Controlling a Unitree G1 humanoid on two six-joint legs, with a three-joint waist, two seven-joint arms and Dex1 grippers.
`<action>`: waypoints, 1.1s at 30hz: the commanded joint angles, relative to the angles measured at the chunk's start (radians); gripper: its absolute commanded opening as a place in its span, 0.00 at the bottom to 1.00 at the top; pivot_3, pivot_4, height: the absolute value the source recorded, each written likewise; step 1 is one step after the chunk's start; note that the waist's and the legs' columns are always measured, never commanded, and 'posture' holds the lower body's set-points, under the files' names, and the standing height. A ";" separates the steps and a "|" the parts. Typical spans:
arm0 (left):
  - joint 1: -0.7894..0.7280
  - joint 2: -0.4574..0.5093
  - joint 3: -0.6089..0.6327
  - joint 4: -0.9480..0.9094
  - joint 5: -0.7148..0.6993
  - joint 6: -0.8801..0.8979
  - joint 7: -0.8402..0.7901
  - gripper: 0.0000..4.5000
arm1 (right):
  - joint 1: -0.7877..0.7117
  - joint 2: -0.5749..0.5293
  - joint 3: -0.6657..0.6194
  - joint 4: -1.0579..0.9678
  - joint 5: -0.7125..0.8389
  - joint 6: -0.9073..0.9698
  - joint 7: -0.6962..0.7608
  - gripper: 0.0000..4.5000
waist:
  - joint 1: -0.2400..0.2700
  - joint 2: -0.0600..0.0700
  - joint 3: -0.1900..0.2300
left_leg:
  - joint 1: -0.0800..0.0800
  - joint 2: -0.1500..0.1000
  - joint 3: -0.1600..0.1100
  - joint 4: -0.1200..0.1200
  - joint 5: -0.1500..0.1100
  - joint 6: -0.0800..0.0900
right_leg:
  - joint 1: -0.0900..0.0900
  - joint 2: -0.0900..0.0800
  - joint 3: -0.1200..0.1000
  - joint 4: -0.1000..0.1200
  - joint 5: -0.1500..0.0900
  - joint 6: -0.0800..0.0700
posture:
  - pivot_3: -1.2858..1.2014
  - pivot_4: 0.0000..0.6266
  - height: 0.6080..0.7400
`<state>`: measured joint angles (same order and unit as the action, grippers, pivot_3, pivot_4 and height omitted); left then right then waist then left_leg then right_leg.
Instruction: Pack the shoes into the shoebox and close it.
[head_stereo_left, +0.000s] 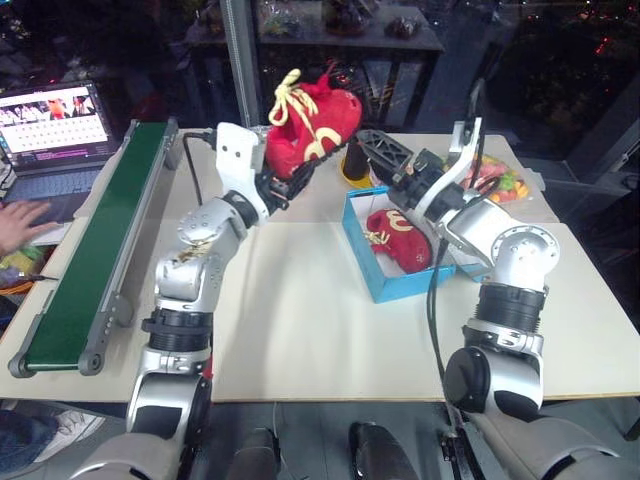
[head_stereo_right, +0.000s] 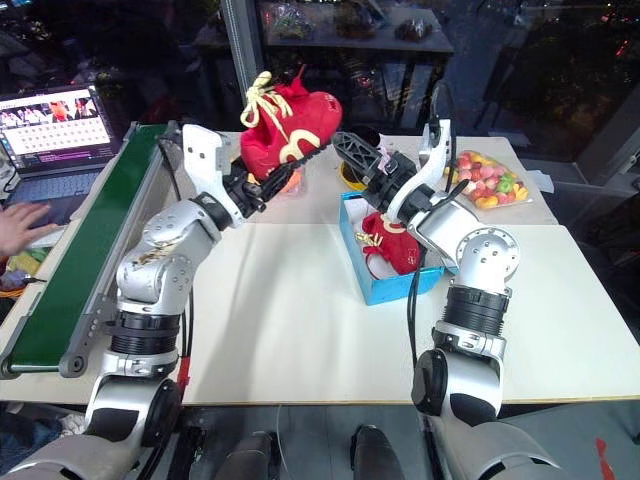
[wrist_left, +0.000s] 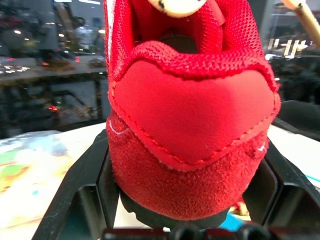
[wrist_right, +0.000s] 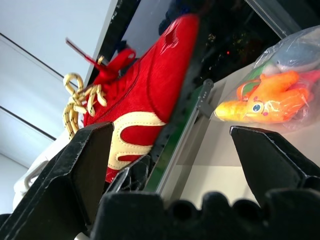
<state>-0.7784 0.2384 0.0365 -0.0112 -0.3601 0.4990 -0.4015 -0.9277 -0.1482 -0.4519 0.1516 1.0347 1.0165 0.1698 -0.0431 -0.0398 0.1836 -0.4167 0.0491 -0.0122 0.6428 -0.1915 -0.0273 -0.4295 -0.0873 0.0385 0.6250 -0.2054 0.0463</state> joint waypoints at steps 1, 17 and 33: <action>-0.036 -0.026 -0.008 -0.102 -0.029 0.021 0.012 0.62 | -0.036 0.003 0.006 -0.016 0.014 -0.042 0.007 1.00 | 0.000 0.000 0.000 | 0.000 0.000 0.000 0.000 0.000 0.000 | 0.000 0.000 0.000 0.000 0.000 0.000 | 0.52 0.24 0.95; -0.021 -0.067 -0.006 -0.133 -0.043 0.084 0.040 0.62 | -0.089 0.000 -0.009 0.061 -0.001 -0.183 -0.016 0.39 | 0.001 0.001 0.000 | 0.000 0.000 0.000 0.000 0.000 0.000 | 0.000 0.000 0.000 0.000 0.000 0.000 | 0.52 0.24 0.95; 0.030 0.070 0.112 -0.065 -0.022 0.054 0.072 1.00 | -0.219 -0.377 0.279 0.215 -0.393 -0.315 0.291 0.07 | 0.001 0.007 0.005 | 0.000 -0.001 0.000 0.000 0.000 0.000 | -0.001 0.000 0.001 0.000 0.000 0.000 | 0.52 0.24 0.95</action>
<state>-0.7540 0.2817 0.1102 -0.0780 -0.4007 0.5847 -0.3400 -1.0935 -0.4559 -0.2405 0.3697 0.7359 0.7548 0.3512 -0.0424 -0.0325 0.1882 -0.4173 0.0482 -0.0116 0.6426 -0.1916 -0.0272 -0.4316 -0.0875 0.0396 0.6245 -0.2058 0.0469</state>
